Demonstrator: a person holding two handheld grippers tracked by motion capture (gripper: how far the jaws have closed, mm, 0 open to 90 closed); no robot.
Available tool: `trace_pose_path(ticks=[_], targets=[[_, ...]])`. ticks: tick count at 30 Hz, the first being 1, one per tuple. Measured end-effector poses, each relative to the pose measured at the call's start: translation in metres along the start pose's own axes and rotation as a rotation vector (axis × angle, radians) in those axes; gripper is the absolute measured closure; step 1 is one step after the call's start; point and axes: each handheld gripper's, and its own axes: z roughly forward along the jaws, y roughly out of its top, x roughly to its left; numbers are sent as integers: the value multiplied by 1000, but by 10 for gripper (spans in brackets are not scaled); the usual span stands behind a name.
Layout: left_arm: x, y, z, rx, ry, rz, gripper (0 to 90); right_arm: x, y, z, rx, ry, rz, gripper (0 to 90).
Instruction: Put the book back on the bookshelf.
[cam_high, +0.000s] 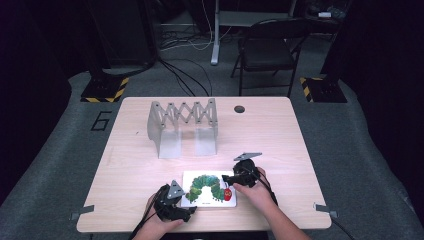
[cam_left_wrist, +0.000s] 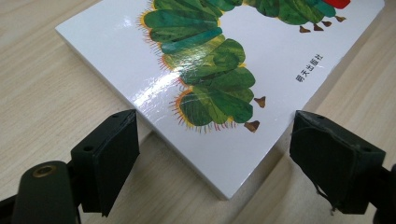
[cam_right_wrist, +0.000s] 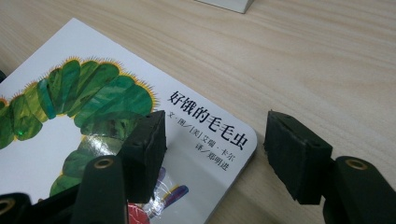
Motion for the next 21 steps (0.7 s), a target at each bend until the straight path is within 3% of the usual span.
trace_pose_path(ticks=[6, 8, 21], targets=[[-8, 3, 6, -20, 29, -16, 158, -5, 1, 1, 2, 2, 23, 378], [-10, 4, 8, -15, 39, -1, 154, -7, 2, 1, -4, -6, 17, 374], [-11, 5, 11, -22, 37, 22, 145, -11, 3, 2, -10, -3, 56, 364]])
